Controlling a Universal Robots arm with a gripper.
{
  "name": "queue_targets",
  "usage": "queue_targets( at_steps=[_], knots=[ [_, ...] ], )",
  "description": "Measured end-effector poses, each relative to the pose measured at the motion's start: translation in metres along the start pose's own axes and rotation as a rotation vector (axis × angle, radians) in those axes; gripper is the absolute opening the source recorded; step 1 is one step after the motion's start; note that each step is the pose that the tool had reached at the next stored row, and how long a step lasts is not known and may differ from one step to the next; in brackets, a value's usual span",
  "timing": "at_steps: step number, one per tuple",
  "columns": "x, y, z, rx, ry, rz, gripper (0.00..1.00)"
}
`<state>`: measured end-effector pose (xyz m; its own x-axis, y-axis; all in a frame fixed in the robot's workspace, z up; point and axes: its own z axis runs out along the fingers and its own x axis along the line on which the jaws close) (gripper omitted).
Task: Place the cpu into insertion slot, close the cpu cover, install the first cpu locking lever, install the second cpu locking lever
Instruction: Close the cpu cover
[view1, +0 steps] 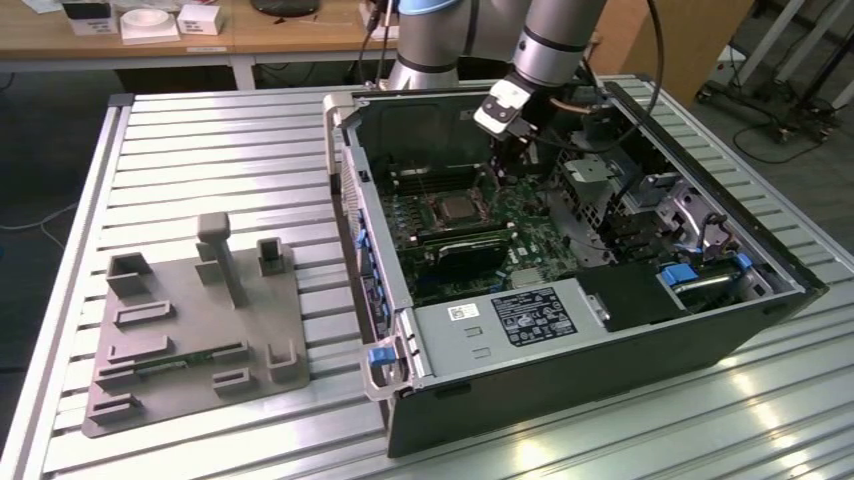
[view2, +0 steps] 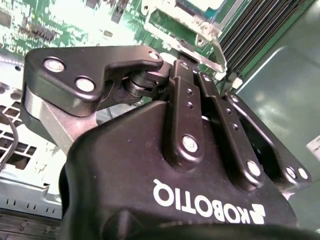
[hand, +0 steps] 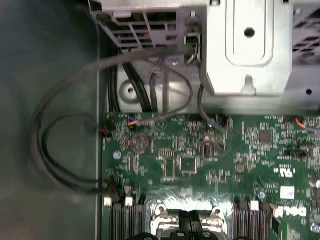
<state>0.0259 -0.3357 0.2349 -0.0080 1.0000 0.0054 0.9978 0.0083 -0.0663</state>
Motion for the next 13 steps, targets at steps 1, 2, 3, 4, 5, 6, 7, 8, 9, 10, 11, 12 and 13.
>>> queue_targets(
  at_steps=[1, 2, 3, 4, 5, 6, 7, 8, 9, 10, 11, 12, 13],
  knots=[
    [0.0000, -0.0013, 0.0001, 0.0000, 0.0001, 0.000, 0.11],
    [0.0000, -0.0019, 0.0002, 0.0000, 0.0001, 0.000, 0.11],
    [0.0000, -0.0022, 0.0002, 0.0000, 0.0000, 0.000, 0.11],
    [0.0001, -0.0026, 0.0003, 0.0000, 0.0000, 0.000, 0.11],
    [0.0001, -0.0031, 0.0003, 0.0000, -0.0001, 0.000, 0.11],
    [0.0001, -0.0043, 0.0005, 0.0000, 0.0000, 0.000, 0.11],
    [0.0001, -0.0056, 0.0007, 0.0000, 0.0001, 0.000, 0.11],
    [0.0001, -0.0060, 0.0007, 0.0000, 0.0000, 0.000, 0.11],
    [0.0001, -0.0060, 0.0007, 0.0000, -0.0001, 0.000, 0.11],
    [0.0001, -0.0060, 0.0007, 0.0000, -0.0001, 0.000, 0.11],
    [0.0001, -0.0070, 0.0008, 0.0000, 0.0000, 0.000, 0.11],
    [0.0001, -0.0074, 0.0011, 0.0000, -0.0001, 0.000, 0.11],
    [0.0001, -0.0074, 0.0011, 0.0001, -0.0001, 0.000, 0.11]
  ],
)
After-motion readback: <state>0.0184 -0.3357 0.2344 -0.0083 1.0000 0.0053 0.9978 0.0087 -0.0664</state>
